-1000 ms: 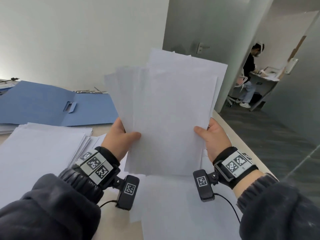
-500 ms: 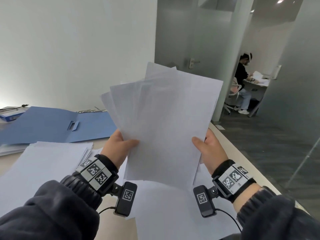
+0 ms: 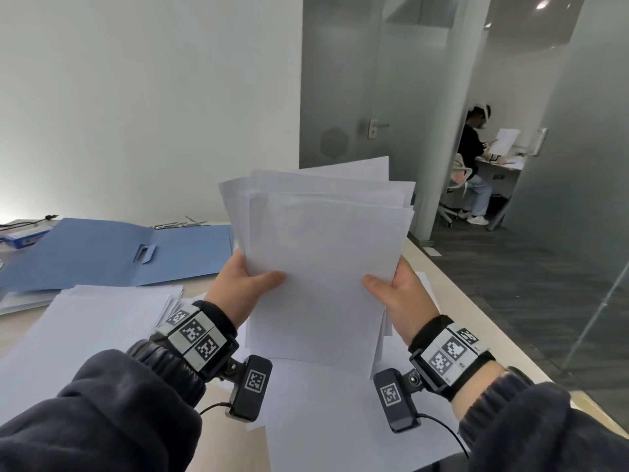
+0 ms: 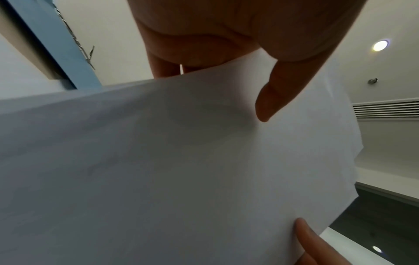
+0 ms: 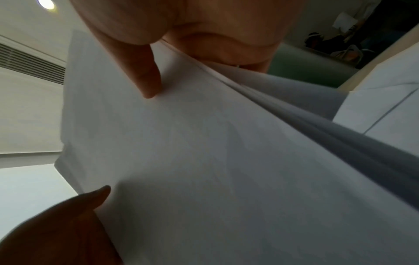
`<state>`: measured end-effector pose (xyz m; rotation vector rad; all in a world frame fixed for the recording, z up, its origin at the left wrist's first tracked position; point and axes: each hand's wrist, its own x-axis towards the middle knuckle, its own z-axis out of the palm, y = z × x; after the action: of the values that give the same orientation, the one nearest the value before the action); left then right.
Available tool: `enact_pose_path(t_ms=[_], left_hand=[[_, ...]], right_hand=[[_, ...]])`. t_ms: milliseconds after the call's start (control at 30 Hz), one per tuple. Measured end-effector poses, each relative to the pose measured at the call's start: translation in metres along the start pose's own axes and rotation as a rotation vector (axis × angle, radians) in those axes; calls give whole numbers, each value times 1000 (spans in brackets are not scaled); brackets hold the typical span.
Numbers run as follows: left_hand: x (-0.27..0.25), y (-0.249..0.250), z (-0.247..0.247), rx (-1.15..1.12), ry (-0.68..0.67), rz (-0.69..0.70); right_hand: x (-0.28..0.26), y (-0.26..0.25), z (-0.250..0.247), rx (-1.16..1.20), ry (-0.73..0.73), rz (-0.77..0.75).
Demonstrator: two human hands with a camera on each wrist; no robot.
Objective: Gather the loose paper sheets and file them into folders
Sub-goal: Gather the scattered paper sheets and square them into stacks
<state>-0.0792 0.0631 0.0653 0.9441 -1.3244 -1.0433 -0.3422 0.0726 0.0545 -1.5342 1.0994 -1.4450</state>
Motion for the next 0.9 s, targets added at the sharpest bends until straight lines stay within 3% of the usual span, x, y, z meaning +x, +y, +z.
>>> enact_pose_path(t_ms=[433, 700, 900], left_hand=[[-3, 1, -2, -16, 3, 76], [-13, -15, 8, -47, 20, -15], [-10, -11, 14, -36, 9, 33]], right_hand=[[3, -4, 7, 6, 26, -154], [-5, 2, 15, 179, 59, 4], [4, 4, 9, 229, 146, 19]])
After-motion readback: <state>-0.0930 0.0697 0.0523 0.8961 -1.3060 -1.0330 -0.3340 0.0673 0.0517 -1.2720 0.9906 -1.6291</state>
